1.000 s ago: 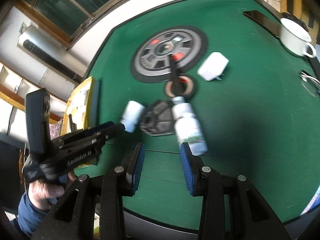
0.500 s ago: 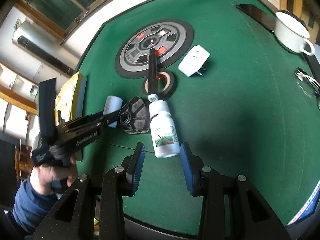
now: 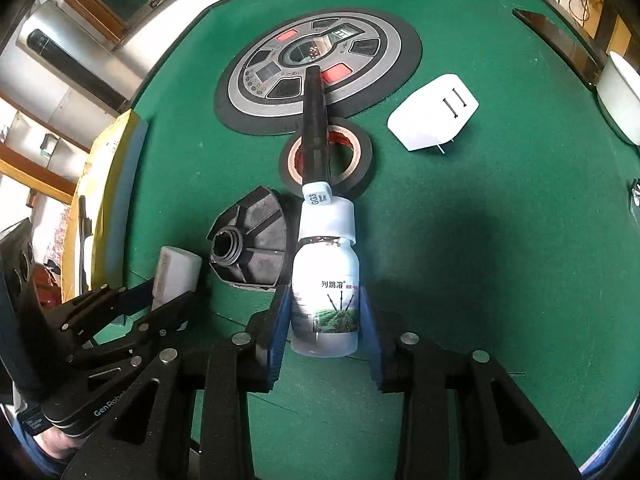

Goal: Organize rigid objects
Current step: 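Grasp a white pill bottle with the left tool while the right tool grasps a green-labelled bottle, then carry the white pill bottle and green-labelled bottle over the tray with both tools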

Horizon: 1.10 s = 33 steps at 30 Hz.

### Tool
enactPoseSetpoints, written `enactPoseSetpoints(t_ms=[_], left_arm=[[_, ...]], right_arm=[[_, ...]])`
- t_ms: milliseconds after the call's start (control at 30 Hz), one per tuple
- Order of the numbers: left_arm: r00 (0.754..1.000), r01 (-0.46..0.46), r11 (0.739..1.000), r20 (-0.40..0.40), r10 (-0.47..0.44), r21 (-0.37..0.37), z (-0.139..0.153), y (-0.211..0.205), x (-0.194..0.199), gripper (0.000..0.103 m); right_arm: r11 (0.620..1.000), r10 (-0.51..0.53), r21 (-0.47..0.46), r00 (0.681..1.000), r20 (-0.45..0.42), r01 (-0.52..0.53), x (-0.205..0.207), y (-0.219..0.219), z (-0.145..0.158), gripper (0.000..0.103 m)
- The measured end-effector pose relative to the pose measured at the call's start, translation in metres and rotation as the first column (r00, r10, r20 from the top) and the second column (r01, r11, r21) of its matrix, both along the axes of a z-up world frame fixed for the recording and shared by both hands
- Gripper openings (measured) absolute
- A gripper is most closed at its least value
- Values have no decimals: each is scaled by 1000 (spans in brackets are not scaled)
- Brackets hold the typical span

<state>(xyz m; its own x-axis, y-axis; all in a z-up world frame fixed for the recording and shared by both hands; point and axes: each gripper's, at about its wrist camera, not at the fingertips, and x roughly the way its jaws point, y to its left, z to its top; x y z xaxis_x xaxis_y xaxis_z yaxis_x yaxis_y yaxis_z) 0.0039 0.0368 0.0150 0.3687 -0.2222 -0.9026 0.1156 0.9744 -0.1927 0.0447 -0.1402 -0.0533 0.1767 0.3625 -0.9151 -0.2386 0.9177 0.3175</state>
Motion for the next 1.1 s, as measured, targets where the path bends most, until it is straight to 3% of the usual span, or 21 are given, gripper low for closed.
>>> enactPoseSetpoints(t_ms=[500, 1100], left_arm=[[978, 26, 989, 202, -56, 147, 32, -20, -21, 31], [958, 18, 977, 277, -77, 211, 52, -15, -36, 31]], right_arm=[[997, 7, 71, 998, 57, -11, -32, -10, 22, 30], [997, 26, 69, 995, 93, -32, -42, 12, 34, 30]])
